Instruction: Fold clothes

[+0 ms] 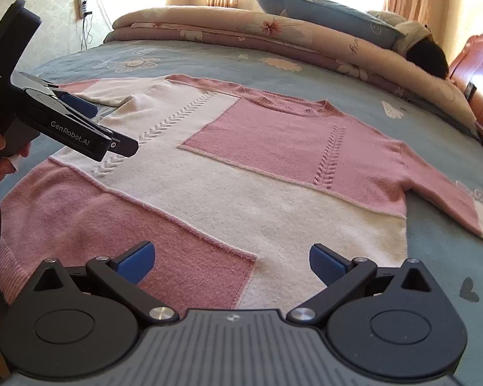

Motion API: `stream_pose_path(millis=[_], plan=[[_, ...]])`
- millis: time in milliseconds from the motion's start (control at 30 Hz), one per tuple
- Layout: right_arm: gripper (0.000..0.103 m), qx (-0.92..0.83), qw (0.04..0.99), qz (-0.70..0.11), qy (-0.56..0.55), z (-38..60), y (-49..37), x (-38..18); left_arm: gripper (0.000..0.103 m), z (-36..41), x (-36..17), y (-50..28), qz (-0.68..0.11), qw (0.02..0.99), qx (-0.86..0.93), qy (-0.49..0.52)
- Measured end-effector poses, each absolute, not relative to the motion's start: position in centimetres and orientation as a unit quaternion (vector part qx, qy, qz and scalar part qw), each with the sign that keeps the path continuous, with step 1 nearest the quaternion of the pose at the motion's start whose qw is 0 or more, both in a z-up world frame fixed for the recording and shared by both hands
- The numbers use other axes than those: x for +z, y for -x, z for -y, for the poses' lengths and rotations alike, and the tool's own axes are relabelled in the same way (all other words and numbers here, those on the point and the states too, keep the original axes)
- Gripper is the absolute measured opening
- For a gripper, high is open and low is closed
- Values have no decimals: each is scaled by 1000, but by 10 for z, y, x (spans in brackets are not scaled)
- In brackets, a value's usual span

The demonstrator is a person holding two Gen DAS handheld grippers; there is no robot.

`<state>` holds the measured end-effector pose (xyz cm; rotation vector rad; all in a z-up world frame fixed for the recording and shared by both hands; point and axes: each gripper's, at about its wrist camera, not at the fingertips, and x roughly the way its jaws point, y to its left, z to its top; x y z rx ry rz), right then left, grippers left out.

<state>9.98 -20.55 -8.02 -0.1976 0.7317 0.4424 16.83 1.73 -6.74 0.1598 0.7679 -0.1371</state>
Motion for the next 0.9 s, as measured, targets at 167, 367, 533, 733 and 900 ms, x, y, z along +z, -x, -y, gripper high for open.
stream_pose_path(millis=[167,367,533,733,900], plan=[[103,206,898,-383,65,213,-107,-101,100,-5,-76,-183,-387,915,-62,-93],[103,202,898,-385,63,212,-108,-103,100,-4,-93,-188,-410,906,-54,-88],[103,200,900,-382,67,210,-108,-103,102,-5,-95,-187,-411,906,-51,-83],[103,199,901,-380,68,210,-108,-104,102,-4,-96,-186,-409,907,-48,-83],[103,199,901,-378,69,210,-107,-104,102,-4,-97,-186,-408,908,-47,-86]])
